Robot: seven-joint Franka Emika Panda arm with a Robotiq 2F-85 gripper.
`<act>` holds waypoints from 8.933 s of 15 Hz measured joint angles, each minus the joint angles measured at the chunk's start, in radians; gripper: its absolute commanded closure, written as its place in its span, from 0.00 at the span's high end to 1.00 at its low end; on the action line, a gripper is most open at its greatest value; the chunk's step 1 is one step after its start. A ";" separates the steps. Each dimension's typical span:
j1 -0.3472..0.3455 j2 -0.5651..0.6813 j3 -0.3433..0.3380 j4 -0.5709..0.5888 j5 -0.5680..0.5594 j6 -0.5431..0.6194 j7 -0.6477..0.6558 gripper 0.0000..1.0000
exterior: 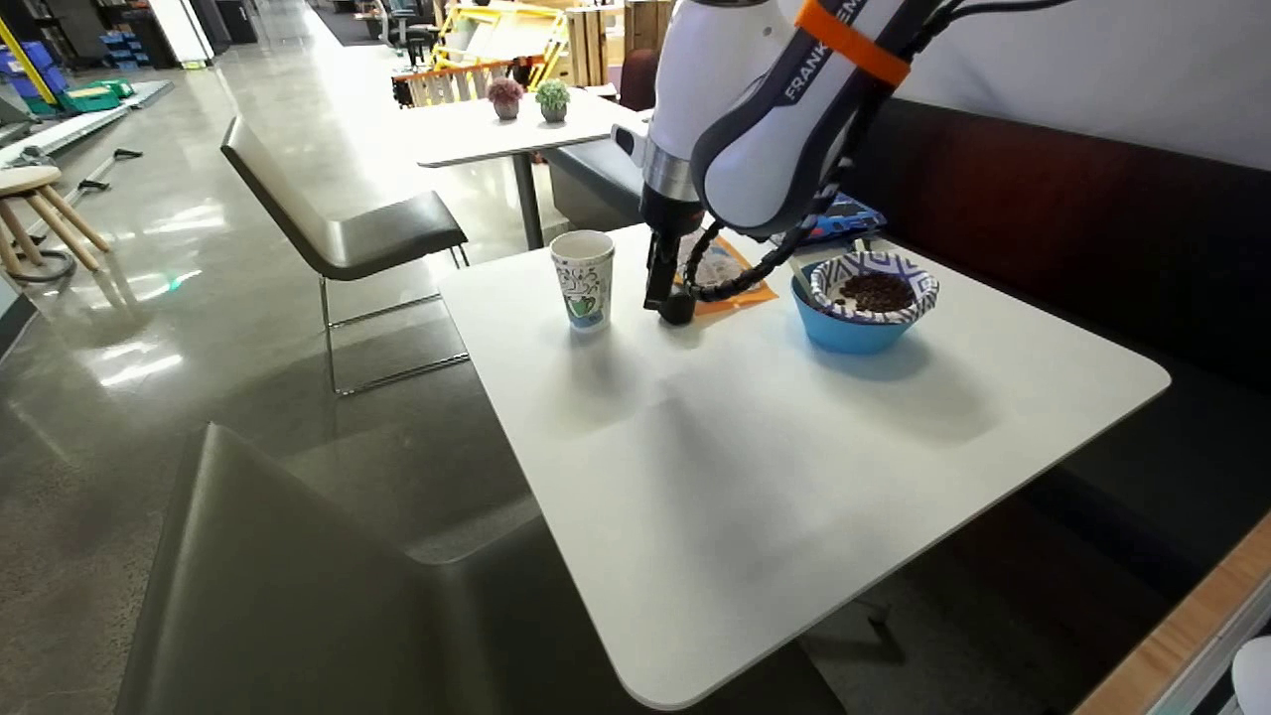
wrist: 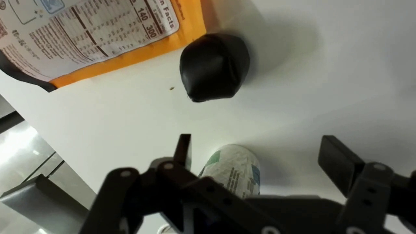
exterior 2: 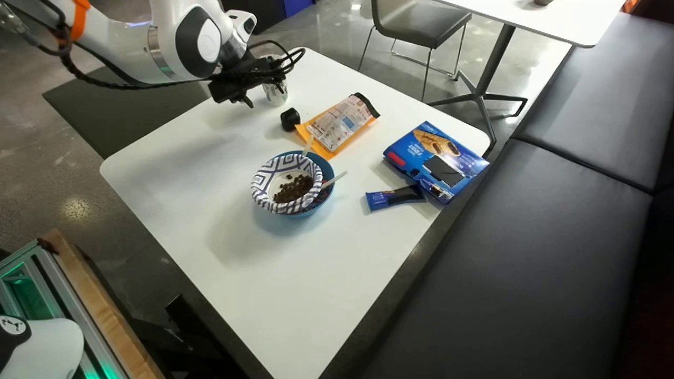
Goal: Put the black object inside the cup
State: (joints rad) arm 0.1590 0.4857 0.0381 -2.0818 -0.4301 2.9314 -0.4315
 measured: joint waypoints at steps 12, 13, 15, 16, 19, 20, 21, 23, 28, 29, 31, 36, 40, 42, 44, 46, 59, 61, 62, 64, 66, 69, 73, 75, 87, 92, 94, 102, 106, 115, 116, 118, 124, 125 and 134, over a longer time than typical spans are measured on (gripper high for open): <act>-0.016 0.213 -0.041 0.193 -0.051 -0.003 -0.072 0.46; -0.018 0.217 -0.047 0.200 -0.052 -0.006 -0.074 0.39; -0.023 0.216 -0.057 0.210 -0.054 -0.018 -0.080 0.24; -0.028 0.213 -0.060 0.213 -0.054 -0.029 -0.080 0.15; -0.060 0.191 -0.038 0.216 -0.031 -0.113 -0.079 0.00; -0.079 0.178 -0.016 0.216 -0.013 -0.148 -0.080 0.00; -0.099 0.163 0.007 0.214 0.007 -0.176 -0.083 0.28; -0.130 0.138 0.040 0.210 0.036 -0.200 -0.090 0.27; -0.153 0.086 0.051 0.182 0.047 -0.226 -0.087 0.64; -0.154 0.076 0.051 0.176 0.054 -0.261 -0.083 0.73; -0.154 0.062 0.053 0.167 0.086 -0.350 -0.078 0.86; -0.154 0.058 0.062 0.169 0.183 -0.487 -0.045 1.00; -0.153 0.064 0.060 0.175 0.215 -0.491 0.057 1.00; -0.153 0.072 0.059 0.183 0.231 -0.488 0.110 1.00; -0.150 0.085 0.057 0.195 0.244 -0.479 0.166 1.00; -0.143 0.101 0.048 0.207 0.246 -0.455 0.230 1.00; -0.061 0.174 -0.051 0.251 0.244 -0.275 0.437 0.28; -0.058 0.172 -0.056 0.252 0.244 -0.270 0.441 0.18; -0.058 0.170 -0.057 0.252 0.244 -0.270 0.441 0.17; -0.059 0.161 -0.062 0.252 0.244 -0.271 0.441 0.14; -0.059 0.137 -0.075 0.250 0.244 -0.270 0.446 0.13; -0.080 0.068 -0.077 0.237 0.258 -0.224 0.450 0.13; -0.158 -0.058 0.018 0.174 0.363 -0.085 0.367 0.13; -0.230 -0.107 0.139 0.144 0.471 -0.039 0.246 0.13; -0.461 -0.072 0.555 0.130 0.778 -0.029 -0.164 0.13; -0.442 -0.025 0.555 0.127 0.769 -0.029 -0.167 0.13; -0.427 -0.011 0.545 0.126 0.760 -0.029 -0.167 0.13; -0.300 0.006 0.388 0.126 0.644 -0.027 -0.090 0.13; -0.252 0.010 0.343 0.129 0.612 -0.023 -0.028 0.13; -0.129 0.035 0.218 0.138 0.543 0.061 0.159 0.13; -0.123 0.038 0.214 0.140 0.541 0.065 0.173 0.63; -0.113 0.043 0.209 0.143 0.536 0.067 0.194 0.71; -0.108 0.027 0.188 0.146 0.523 0.068 0.215 1.00; -0.114 0.015 0.184 0.146 0.523 0.068 0.215 1.00; -0.316 -0.270 0.199 0.026 0.666 -0.404 -0.018 1.00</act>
State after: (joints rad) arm -0.1573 0.2156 0.2372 -2.0554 0.2360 2.5273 -0.4495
